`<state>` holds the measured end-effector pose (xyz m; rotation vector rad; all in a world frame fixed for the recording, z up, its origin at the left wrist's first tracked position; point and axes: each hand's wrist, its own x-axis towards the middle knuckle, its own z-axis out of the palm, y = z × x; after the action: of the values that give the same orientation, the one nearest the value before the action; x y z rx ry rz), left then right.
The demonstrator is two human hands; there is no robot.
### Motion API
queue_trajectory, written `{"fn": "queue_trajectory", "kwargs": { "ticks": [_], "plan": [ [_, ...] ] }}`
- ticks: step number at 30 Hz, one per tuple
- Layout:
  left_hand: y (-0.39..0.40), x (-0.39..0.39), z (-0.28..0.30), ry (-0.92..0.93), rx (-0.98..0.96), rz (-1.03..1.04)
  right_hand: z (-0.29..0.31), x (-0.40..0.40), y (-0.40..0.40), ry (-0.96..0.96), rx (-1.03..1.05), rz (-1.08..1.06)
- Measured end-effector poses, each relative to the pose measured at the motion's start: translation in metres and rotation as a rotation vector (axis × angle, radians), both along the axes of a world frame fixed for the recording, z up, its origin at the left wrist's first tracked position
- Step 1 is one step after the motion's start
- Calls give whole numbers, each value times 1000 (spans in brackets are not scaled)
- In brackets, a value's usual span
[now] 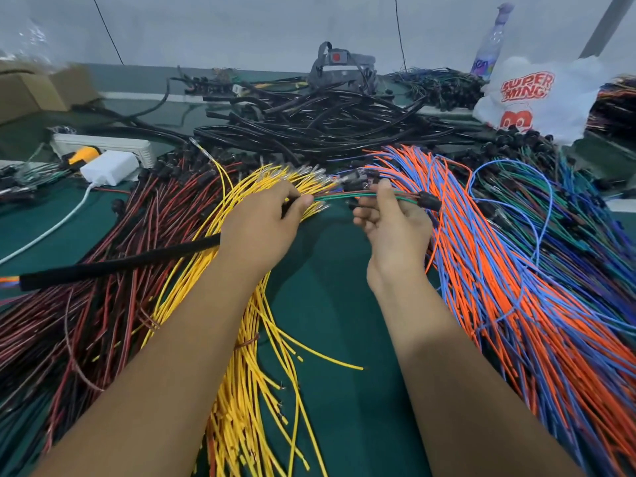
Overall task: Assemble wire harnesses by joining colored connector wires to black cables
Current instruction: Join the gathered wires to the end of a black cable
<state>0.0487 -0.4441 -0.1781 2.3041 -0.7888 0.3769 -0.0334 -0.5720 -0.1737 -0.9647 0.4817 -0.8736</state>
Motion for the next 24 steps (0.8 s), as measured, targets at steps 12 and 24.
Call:
{"fn": "queue_trajectory", "kwargs": {
  "ticks": [12, 24],
  "plan": [
    [5, 0, -1, 2, 116, -105, -2, -2, 1, 69, -276, -98],
    [7, 3, -1, 31, 251, -213, 2, -4, 3, 51, -473, -69]
  ]
}}
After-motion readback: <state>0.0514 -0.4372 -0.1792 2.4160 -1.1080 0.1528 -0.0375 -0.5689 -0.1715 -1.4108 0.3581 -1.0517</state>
